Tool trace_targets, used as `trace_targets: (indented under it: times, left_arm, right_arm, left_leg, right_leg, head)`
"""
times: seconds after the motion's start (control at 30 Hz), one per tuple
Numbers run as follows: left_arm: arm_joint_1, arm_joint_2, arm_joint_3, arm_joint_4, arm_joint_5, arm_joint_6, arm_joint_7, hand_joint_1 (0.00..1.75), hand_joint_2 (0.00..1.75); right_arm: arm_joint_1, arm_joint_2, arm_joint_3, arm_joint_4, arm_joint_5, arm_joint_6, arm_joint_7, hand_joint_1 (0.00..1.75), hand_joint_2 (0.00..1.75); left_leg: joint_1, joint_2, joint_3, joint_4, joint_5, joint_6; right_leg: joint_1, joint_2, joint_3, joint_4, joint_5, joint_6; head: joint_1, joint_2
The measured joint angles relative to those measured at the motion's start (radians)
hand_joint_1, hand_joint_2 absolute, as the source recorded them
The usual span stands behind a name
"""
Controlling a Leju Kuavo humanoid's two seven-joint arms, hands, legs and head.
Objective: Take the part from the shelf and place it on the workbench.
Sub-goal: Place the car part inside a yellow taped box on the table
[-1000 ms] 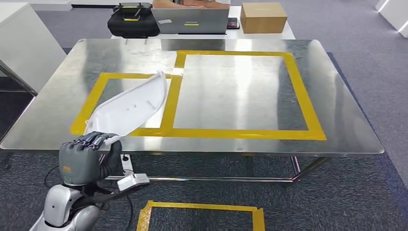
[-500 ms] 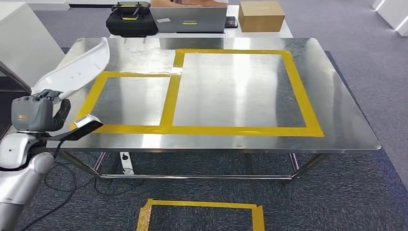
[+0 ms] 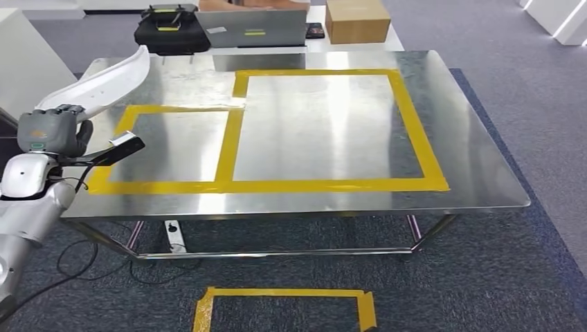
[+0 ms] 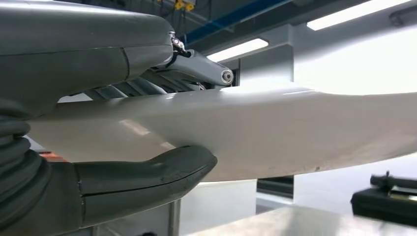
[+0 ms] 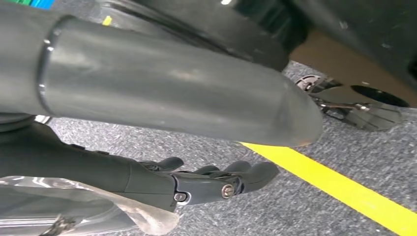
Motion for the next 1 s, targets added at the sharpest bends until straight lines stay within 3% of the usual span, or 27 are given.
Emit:
trace_targets:
  times: [0.13,0.2,0.27,0.3,0.33,0.4,0.47,0.53,0.6,0.67,0.77,0.8,0.83,0.87,0.93,1.0]
  left_arm:
    - [-0.017,-0.031,-0.038,0.037,-0.038,-0.004,0.001,1.75,1.75]
    - [-0.027,-0.048,-0.059,0.049,-0.053,-0.007,0.004,0.87,1.75]
    - [-0.035,-0.063,-0.079,0.062,-0.064,-0.011,0.007,0.0,1.75]
    - [-0.037,-0.069,-0.088,0.069,-0.067,-0.014,0.008,0.0,1.75]
    - [-0.038,-0.075,-0.094,0.074,-0.068,-0.016,0.008,0.0,1.75]
    - [-0.042,-0.085,-0.104,0.081,-0.068,-0.014,0.004,0.0,1.75]
    - [-0.047,-0.093,-0.114,0.086,-0.062,-0.001,-0.007,0.0,0.87]
    - [-0.052,-0.098,-0.119,0.087,-0.048,0.011,-0.02,0.0,0.0]
    - [-0.052,-0.104,-0.123,0.086,-0.03,0.015,-0.03,0.0,0.0]
    - [-0.051,-0.11,-0.126,0.08,-0.005,0.021,-0.039,0.0,0.0]
    - [-0.032,-0.12,-0.129,0.057,0.038,0.039,-0.053,0.0,0.0]
    - [-0.018,-0.125,-0.13,0.043,0.055,0.046,-0.06,0.0,0.0]
    - [0.0,-0.131,-0.13,0.025,0.074,0.051,-0.067,0.0,0.0]
    - [0.02,-0.138,-0.131,0.001,0.094,0.054,-0.076,0.0,0.0]
    - [0.065,-0.153,-0.132,-0.067,0.146,0.061,-0.104,0.0,0.0]
    - [0.129,-0.175,-0.136,-0.163,0.222,0.072,-0.148,0.0,0.0]
  right_arm:
    - [-0.002,0.001,0.001,0.0,0.0,0.0,0.002,0.0,0.0]
    - [-0.004,0.001,0.002,0.0,0.0,0.0,0.003,0.0,0.0]
    - [-0.005,0.001,0.005,0.0,-0.001,0.0,0.003,0.0,0.0]
    - [-0.004,0.001,0.006,0.0,-0.001,0.0,0.004,0.0,0.0]
    - [-0.002,0.001,0.007,0.0,-0.001,0.0,0.004,0.0,0.0]
    - [-0.001,0.001,0.008,-0.001,-0.001,0.0,0.004,0.0,0.0]
    - [-0.003,0.001,0.009,-0.001,-0.001,0.0,0.004,0.0,0.0]
    - [-0.004,0.001,0.012,-0.001,-0.003,0.0,0.005,0.0,0.0]
    - [-0.002,0.001,0.015,-0.001,-0.004,0.001,0.006,0.0,0.0]
    - [-0.002,0.001,0.016,-0.001,-0.006,0.001,0.006,0.0,0.0]
    - [-0.003,0.001,0.017,-0.001,-0.009,0.0,0.006,0.0,0.0]
    - [-0.001,0.001,0.017,-0.001,-0.011,0.0,0.006,0.0,0.0]
    - [0.002,0.001,0.017,-0.001,-0.014,0.0,0.006,0.0,0.0]
    - [0.004,0.001,0.017,-0.001,-0.018,-0.002,0.005,0.0,0.0]
    - [0.007,0.002,0.016,-0.001,-0.028,-0.006,0.002,0.0,0.0]
    - [0.012,0.004,0.016,-0.001,-0.038,-0.012,-0.001,0.0,0.0]
  left_leg:
    - [0.004,-0.001,0.003,-0.015,-0.003,0.021]
    - [0.008,-0.001,0.004,-0.019,0.001,0.03]
    - [0.008,0.001,0.003,-0.019,0.001,0.034]
    - [0.008,0.001,0.003,-0.018,0.0,0.035]
    - [0.008,0.001,0.003,-0.018,0.0,0.035]
    - [0.008,0.001,0.005,-0.017,-0.001,0.033]
    - [0.004,0.001,0.003,-0.013,-0.004,0.027]
    - [0.0,0.001,0.0,-0.012,-0.004,0.017]
    - [0.001,0.001,0.001,-0.013,-0.004,0.007]
    - [0.003,0.0,-0.014,0.023,-0.032,-0.003]
    - [0.004,0.0,-0.09,0.2,-0.121,-0.012]
    - [0.004,0.0,-0.111,0.248,-0.135,-0.012]
    - [0.004,0.0,-0.117,0.262,-0.132,-0.011]
    - [0.004,0.0,-0.105,0.239,-0.112,-0.009]
    - [0.002,-0.001,-0.042,0.112,-0.049,0.003]
    - [-0.003,-0.003,0.007,0.012,-0.017,0.014]
  right_leg:
    - [0.002,-0.002,-0.014,0.014,-0.012,0.02]
    - [0.0,-0.004,-0.059,0.098,-0.059,0.03]
    - [-0.002,-0.006,-0.128,0.232,-0.109,0.036]
    - [-0.002,-0.006,-0.153,0.273,-0.115,0.038]
    - [-0.003,-0.006,-0.16,0.279,-0.102,0.039]
    - [-0.004,-0.008,-0.119,0.178,-0.033,0.036]
    - [-0.004,-0.011,-0.058,0.05,0.016,0.03]
    - [-0.002,-0.011,-0.033,0.006,0.02,0.023]
    - [-0.003,-0.01,-0.031,0.002,0.023,0.012]
    - [-0.006,-0.009,-0.028,-0.002,0.027,0.0]
    - [-0.007,-0.009,-0.027,-0.003,0.027,-0.008]
    - [-0.006,-0.008,-0.027,-0.003,0.027,-0.008]
    - [-0.006,-0.008,-0.026,-0.002,0.027,-0.009]
    - [-0.005,-0.007,-0.026,0.0,0.028,-0.009]
    - [-0.004,-0.005,-0.026,0.003,0.028,-0.008]
    - [-0.002,-0.002,-0.03,0.006,0.028,-0.003]
  head:
    - [0.003,0.0]
    - [0.008,0.0]
    - [0.012,0.0]
    - [0.012,0.0]
    - [0.013,0.0]
    - [0.013,0.0]
    - [0.012,0.0]
    - [0.012,0.0]
    - [0.012,0.0]
    - [0.01,0.0]
    - [0.007,0.0]
    - [0.007,0.0]
    - [0.007,0.0]
    - [0.007,0.0]
    - [0.007,0.0]
    - [0.006,0.0]
